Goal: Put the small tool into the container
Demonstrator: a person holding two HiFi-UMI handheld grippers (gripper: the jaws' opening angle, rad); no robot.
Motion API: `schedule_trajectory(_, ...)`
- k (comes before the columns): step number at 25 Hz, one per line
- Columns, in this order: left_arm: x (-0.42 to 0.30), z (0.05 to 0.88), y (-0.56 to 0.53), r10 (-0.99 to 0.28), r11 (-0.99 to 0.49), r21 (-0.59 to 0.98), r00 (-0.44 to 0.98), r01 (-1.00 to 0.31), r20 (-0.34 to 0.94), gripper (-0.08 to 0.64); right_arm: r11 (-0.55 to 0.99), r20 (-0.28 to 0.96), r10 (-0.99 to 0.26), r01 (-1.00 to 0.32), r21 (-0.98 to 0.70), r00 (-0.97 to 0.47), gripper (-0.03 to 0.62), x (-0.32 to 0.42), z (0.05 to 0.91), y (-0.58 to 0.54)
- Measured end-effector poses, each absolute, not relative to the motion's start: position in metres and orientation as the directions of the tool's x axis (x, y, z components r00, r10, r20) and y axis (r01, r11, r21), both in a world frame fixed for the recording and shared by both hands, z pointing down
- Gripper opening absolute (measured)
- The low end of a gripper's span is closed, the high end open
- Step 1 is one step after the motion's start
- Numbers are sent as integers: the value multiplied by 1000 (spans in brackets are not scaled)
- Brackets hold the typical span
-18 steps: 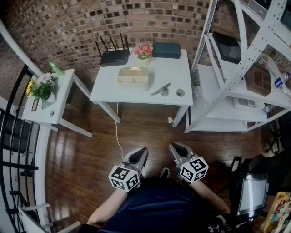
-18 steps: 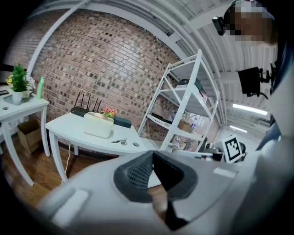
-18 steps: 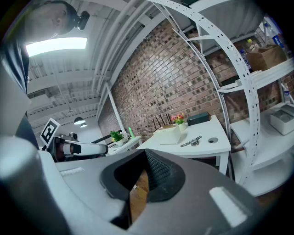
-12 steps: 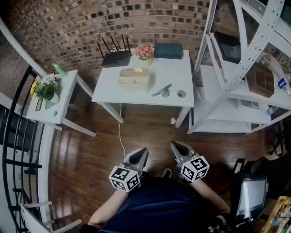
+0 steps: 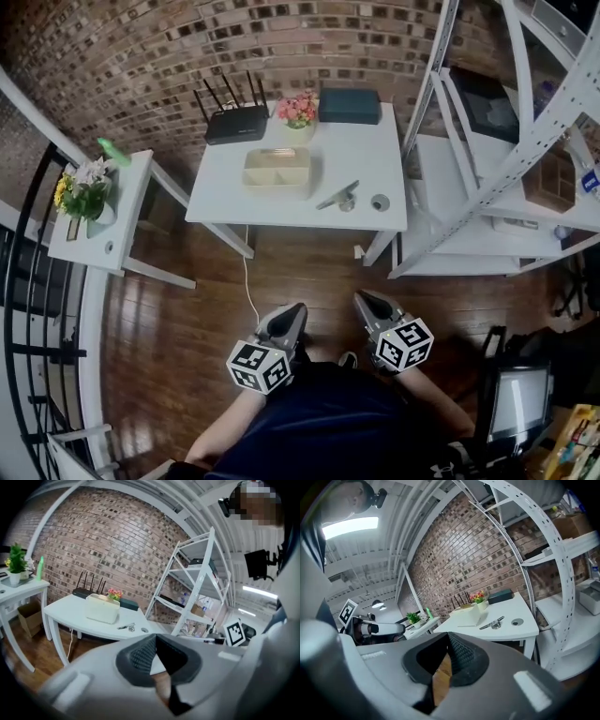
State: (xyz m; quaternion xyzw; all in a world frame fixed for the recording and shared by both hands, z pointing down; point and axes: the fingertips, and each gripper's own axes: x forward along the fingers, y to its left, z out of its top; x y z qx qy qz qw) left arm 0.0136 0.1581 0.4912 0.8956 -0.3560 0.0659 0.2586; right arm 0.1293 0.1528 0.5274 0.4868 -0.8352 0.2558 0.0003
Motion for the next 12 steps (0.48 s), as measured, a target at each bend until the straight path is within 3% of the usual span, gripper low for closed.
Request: schedule_trajectory(12,-22,475,29,-442,-738,460,869,-493,223,3,148,344,-883,-885,-442,-319,11,99,518,35)
